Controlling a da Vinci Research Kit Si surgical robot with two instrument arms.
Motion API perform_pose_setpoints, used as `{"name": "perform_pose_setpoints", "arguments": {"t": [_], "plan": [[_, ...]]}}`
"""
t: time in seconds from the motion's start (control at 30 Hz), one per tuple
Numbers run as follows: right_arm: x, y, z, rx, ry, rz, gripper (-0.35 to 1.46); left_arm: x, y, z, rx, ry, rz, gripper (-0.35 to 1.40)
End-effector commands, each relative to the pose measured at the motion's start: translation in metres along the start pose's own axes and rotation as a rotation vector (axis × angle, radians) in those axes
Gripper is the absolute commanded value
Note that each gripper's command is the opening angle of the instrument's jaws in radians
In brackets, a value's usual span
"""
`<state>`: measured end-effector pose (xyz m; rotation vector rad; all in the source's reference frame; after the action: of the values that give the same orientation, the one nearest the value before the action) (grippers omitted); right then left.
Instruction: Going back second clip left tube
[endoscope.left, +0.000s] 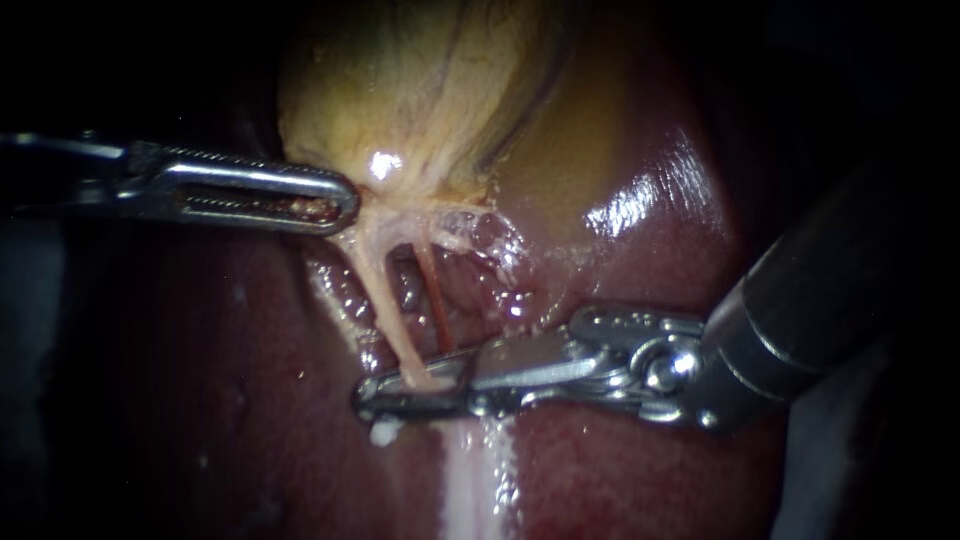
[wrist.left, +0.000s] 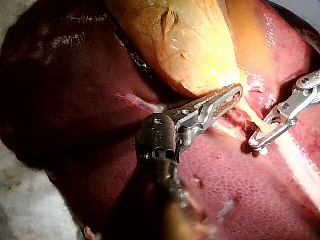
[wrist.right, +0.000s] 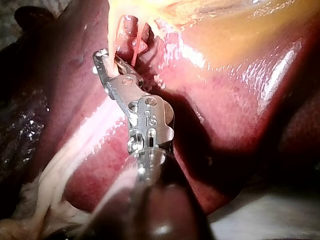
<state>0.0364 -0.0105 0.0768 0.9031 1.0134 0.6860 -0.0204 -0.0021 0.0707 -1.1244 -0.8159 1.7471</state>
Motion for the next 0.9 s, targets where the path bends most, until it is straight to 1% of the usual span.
{"name": "perform_pose_setpoints", "arguments": {"t": [0.03, 0.2, 0.23, 0.3, 0.33, 0.37, 0.4, 0.5, 0.57, 0.67, 0.9], "plan": [[0.0000, 0.0000, 0.0000, 0.000, 0.000, 0.000, -0.35, 0.0000, 0.0000, -0.0001, -0.001, 0.000, 0.000, -0.35], [0.0000, 0.0000, 0.0000, -0.001, -0.002, 0.006, -0.35, 0.0000, 0.0000, -0.0001, -0.001, 0.000, 0.000, -0.35], [0.0001, -0.0001, 0.0000, 0.002, 0.003, 0.007, -0.30, 0.0000, 0.0001, -0.0001, -0.001, 0.000, 0.000, -0.35], [0.0005, -0.0003, 0.0001, 0.021, 0.037, -0.009, 0.05, -0.0001, 0.0001, -0.0002, -0.001, 0.000, 0.000, -0.35], [0.0009, -0.0004, 0.0001, 0.031, 0.056, -0.037, 0.28, -0.0001, 0.0001, -0.0002, -0.001, -0.001, 0.000, -0.35], [0.0013, -0.0006, 0.0001, 0.036, 0.065, -0.053, 0.38, -0.0001, 0.0001, -0.0002, -0.001, -0.001, 0.000, -0.35], [0.0017, -0.0007, 0.0001, 0.035, 0.069, -0.062, 0.41, -0.0001, 0.0001, -0.0002, -0.001, -0.001, 0.000, -0.35], [0.0026, -0.0010, -0.0002, 0.017, 0.084, -0.120, 0.45, -0.0001, 0.0001, -0.0002, -0.001, -0.001, 0.000, -0.35], [0.0031, -0.0009, -0.0006, -0.009, 0.097, -0.156, 0.47, -0.0001, 0.0002, -0.0003, -0.001, -0.001, 0.000, -0.35], [0.0037, -0.0008, -0.0011, -0.031, 0.107, -0.174, 0.48, -0.0001, 0.0002, -0.0003, -0.001, -0.001, 0.000, -0.35], [0.0037, -0.0008, -0.0018, -0.033, 0.108, -0.184, 0.49, -0.0001, 0.0002, -0.0003, -0.001, -0.001, 0.000, -0.35]]}}
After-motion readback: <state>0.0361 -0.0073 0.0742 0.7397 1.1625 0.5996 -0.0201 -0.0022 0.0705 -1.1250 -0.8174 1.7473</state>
